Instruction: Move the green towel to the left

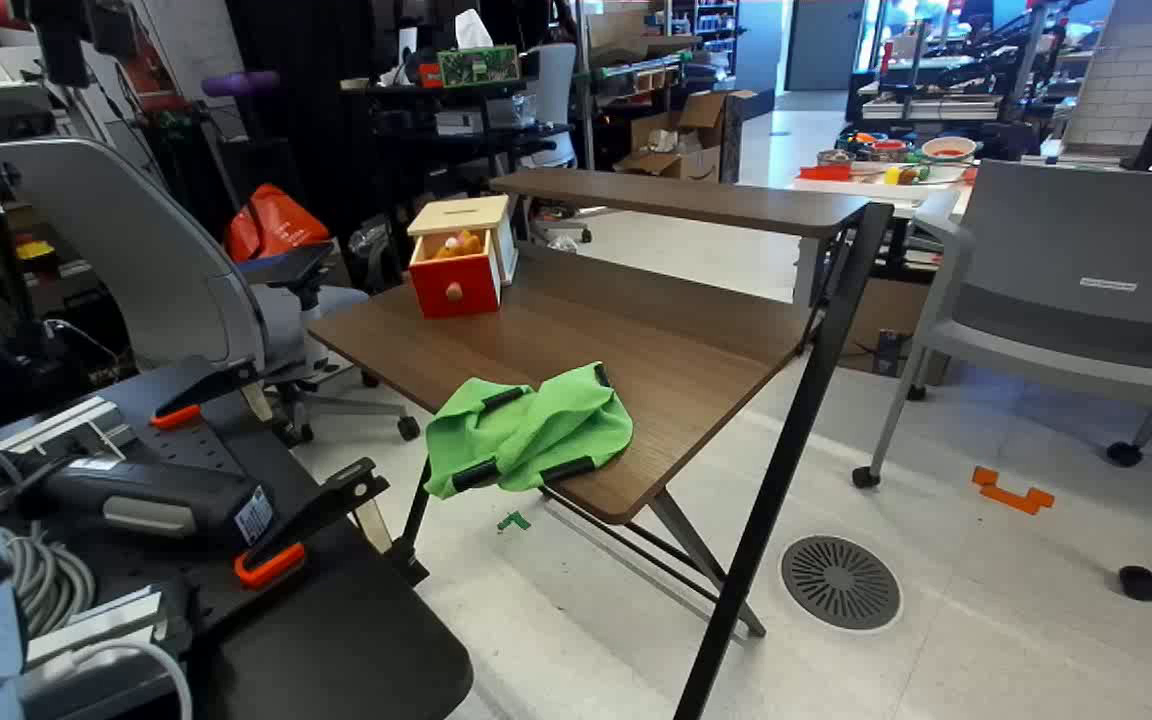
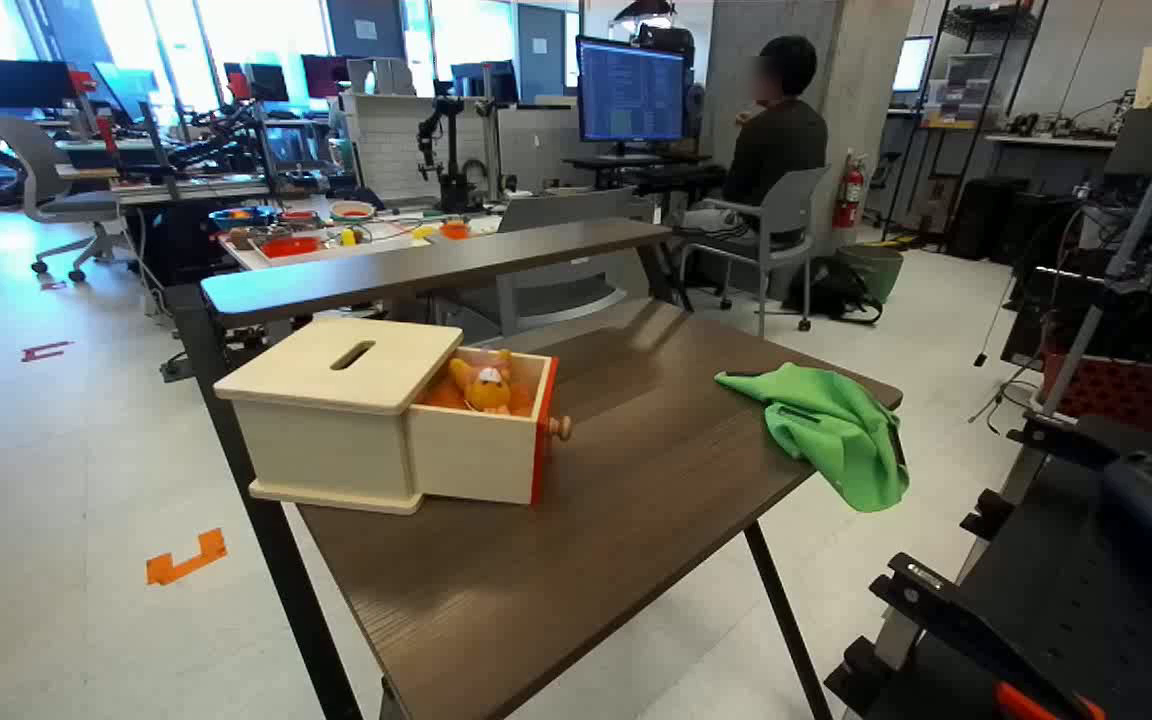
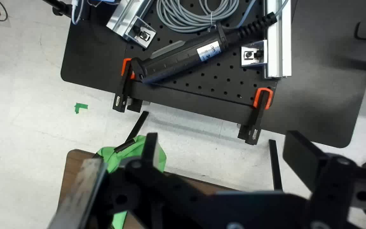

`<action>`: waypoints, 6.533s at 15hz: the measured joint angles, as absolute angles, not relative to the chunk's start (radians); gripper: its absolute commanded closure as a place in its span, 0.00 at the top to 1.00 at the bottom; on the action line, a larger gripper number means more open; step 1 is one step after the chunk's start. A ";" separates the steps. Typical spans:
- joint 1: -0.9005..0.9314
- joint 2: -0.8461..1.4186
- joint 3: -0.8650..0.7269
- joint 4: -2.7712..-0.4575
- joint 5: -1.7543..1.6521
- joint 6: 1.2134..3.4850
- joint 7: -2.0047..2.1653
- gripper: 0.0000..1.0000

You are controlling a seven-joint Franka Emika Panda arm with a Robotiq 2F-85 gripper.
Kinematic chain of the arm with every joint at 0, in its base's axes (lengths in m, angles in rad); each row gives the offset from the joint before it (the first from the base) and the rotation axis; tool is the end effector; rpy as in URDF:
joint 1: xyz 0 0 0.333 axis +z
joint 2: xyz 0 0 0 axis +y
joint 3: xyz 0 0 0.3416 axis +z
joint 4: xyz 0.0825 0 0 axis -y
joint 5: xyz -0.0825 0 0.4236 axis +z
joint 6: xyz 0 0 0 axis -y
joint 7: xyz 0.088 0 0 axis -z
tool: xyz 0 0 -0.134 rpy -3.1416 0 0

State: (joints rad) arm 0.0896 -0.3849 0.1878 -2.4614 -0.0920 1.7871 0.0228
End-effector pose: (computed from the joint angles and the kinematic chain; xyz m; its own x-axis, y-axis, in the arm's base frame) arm 0.3930 0.0999 0.3925 0.9299 0.2272 -0.2892 0.2800 -0.9472 0.1563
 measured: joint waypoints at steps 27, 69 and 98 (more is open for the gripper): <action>-0.065 0.293 -0.119 -2.184 -0.141 2.350 0.227 1.00; -0.051 0.738 -0.238 -1.983 0.029 2.533 0.455 0.02; 0.064 0.757 -0.069 -1.795 0.047 2.527 0.460 0.02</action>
State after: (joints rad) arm 0.0639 0.7573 -0.0692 -1.7952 0.0472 2.5266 0.4603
